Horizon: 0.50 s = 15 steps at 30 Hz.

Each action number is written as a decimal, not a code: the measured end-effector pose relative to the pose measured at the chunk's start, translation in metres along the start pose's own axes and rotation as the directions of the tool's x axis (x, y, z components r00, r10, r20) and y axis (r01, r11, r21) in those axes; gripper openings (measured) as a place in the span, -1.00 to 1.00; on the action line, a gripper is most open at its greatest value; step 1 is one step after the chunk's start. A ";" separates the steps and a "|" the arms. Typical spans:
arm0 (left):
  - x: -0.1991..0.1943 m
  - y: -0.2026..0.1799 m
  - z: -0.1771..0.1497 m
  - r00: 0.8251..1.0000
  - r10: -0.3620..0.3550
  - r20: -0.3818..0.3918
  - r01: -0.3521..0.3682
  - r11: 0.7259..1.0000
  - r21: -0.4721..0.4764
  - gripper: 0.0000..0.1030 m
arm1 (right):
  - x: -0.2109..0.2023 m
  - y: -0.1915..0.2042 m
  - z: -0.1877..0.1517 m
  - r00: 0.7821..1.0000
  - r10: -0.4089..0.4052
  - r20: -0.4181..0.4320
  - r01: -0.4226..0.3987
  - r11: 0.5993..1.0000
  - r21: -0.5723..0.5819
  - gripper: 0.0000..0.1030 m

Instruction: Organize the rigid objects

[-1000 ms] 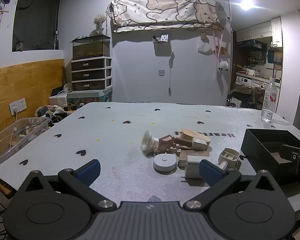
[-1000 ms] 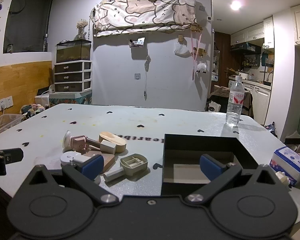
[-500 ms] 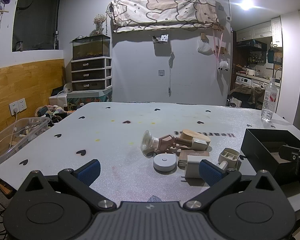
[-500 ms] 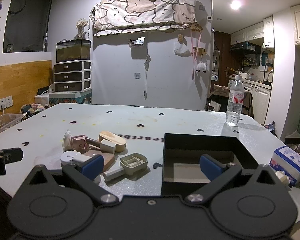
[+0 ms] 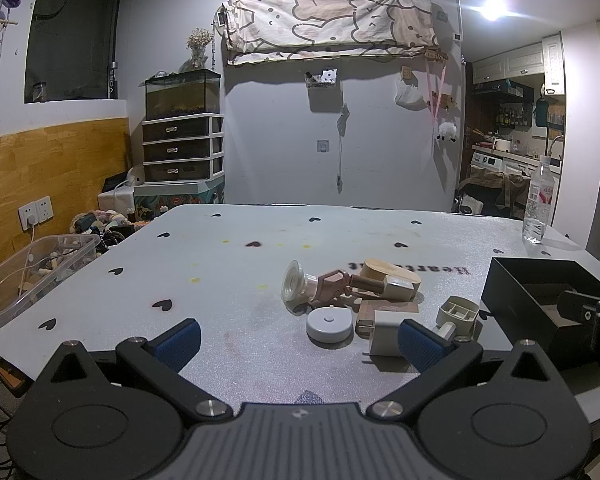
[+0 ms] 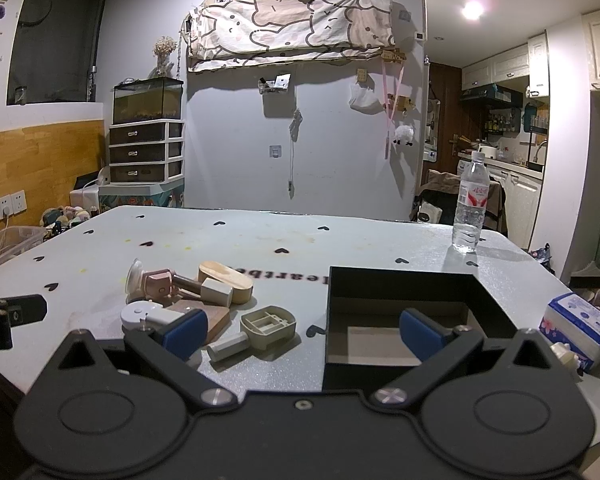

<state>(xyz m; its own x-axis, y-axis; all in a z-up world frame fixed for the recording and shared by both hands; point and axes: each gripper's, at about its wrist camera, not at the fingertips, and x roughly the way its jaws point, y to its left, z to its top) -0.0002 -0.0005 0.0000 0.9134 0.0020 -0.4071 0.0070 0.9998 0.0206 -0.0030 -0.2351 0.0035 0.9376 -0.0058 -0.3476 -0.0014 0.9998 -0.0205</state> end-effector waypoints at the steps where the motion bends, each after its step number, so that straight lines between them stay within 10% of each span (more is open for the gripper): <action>1: 0.000 0.000 0.000 1.000 0.000 0.000 0.000 1.000 0.000 1.00 | 0.000 0.000 0.000 1.000 0.000 0.000 0.000 1.000 0.000 1.00; 15: -0.001 -0.001 0.000 1.000 0.000 0.000 0.000 1.000 0.000 1.00 | 0.000 0.000 0.000 1.000 0.001 -0.001 -0.001 1.000 -0.001 1.00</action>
<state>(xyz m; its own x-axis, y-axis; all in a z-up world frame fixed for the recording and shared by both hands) -0.0008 -0.0017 -0.0001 0.9133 0.0017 -0.4072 0.0071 0.9998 0.0201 -0.0032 -0.2350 0.0037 0.9373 -0.0052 -0.3484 -0.0025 0.9998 -0.0214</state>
